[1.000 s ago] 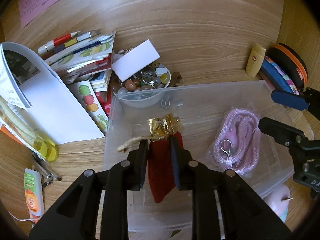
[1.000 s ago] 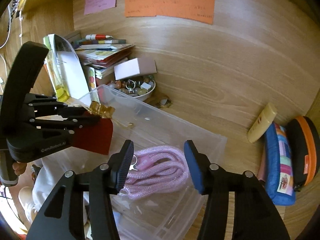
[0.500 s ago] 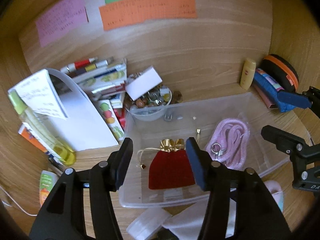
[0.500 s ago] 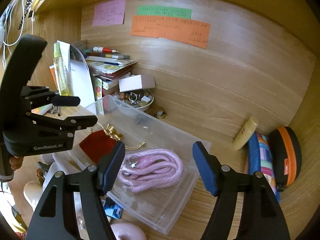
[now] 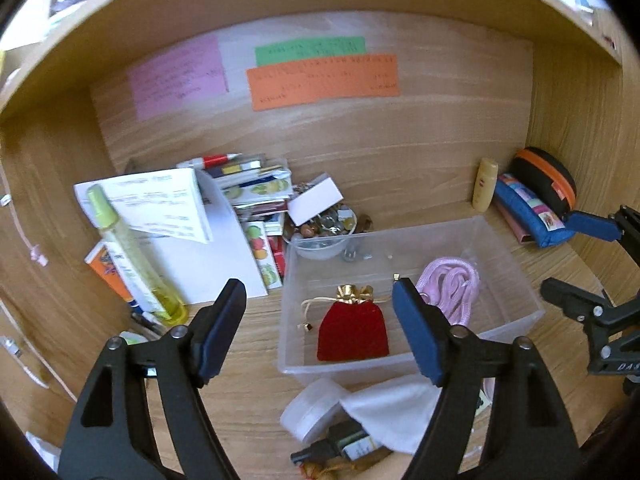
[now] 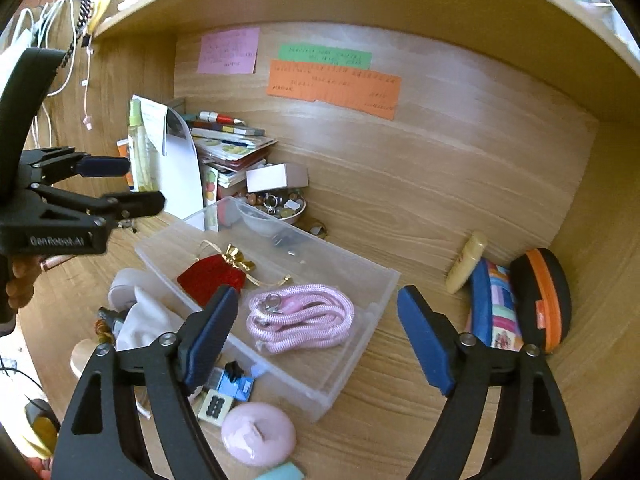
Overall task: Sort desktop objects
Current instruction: 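Move both tools back toward the cluttered items beside the box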
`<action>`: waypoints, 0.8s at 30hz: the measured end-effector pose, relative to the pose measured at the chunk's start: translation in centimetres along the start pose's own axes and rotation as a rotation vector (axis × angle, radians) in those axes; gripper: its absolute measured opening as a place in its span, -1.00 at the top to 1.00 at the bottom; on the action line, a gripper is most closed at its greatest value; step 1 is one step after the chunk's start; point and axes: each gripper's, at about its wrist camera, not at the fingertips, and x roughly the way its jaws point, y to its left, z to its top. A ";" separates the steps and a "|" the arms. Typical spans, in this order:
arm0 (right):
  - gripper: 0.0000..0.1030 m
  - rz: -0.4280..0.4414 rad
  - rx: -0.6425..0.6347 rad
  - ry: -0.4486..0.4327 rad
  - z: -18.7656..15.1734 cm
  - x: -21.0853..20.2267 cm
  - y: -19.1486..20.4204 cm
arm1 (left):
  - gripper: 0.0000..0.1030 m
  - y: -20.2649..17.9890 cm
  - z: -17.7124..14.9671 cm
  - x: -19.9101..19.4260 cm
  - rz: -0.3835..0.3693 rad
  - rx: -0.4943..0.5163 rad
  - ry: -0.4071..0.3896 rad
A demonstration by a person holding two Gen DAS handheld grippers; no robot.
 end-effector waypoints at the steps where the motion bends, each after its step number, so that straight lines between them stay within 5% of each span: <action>1: -0.59 -0.002 0.004 -0.004 -0.2 -0.4 0.0 | -0.47 0.3 -0.1 -0.4 0.003 -0.006 -0.005; 11: -0.63 -0.025 0.050 -0.008 -2.8 -3.6 -1.1 | -0.65 4.0 -2.9 -3.0 0.036 -0.084 -0.011; 24: -0.63 -0.033 0.154 0.078 -7.3 -3.9 -2.3 | -0.66 6.0 -8.3 -1.9 0.035 -0.145 0.100</action>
